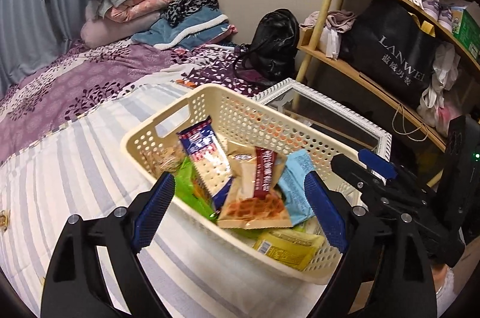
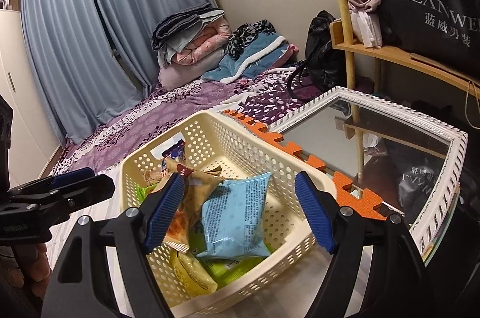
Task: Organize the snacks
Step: 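Withdraw both tools from the basket toward the last snacks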
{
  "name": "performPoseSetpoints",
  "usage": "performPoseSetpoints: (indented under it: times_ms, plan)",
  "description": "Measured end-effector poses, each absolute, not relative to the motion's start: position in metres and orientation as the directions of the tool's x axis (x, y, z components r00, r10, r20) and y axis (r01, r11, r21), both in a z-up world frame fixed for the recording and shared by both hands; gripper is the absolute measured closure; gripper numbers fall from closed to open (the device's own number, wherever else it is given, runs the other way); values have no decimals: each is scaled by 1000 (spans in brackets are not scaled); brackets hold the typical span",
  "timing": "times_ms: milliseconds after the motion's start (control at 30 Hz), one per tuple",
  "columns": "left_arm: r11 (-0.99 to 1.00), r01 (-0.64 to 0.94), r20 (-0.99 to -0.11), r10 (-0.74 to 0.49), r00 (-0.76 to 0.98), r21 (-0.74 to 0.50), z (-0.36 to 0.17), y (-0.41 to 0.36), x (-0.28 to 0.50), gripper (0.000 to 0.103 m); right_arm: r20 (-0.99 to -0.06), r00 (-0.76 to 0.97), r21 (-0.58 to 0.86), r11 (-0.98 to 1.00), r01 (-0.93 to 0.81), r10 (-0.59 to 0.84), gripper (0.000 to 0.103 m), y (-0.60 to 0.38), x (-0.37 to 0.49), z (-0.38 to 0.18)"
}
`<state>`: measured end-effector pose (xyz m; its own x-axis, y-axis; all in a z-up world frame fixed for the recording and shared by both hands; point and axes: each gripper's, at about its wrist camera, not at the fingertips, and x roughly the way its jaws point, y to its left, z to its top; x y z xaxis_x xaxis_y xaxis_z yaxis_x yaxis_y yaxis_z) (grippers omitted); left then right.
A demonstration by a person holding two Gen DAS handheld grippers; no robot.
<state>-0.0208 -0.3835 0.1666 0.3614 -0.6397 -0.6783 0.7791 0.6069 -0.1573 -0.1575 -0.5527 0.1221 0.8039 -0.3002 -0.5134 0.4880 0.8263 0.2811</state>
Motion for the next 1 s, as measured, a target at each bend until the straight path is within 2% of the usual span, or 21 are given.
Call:
performPoseSetpoints:
  times_ms: [67,133,567,833,1000]
  plan:
    - [624,769,-682,-624,382,-141,166,-377,-18,12,-512,808,280,834,476,-290,25,-548,-154,123]
    - [648,753,-685,-600,413,-114,165,-371,-15,3,-510,813,278,841,464,-281,18,-544,-153,123]
    - [757,646,-690,-521,502,-100,155,-302,8,3,-485,840,169,916,363,-244,17,-480,-129,132]
    - [829,543,-695,-467,546,-131,151,-240,29,3,-506,854,144,965,217,-117,17,-419,-106,129]
    - [867,471,-708,-435,556,-163,141,-195,41,3,-561,827,131,988,79,8,17,-370,-87,113]
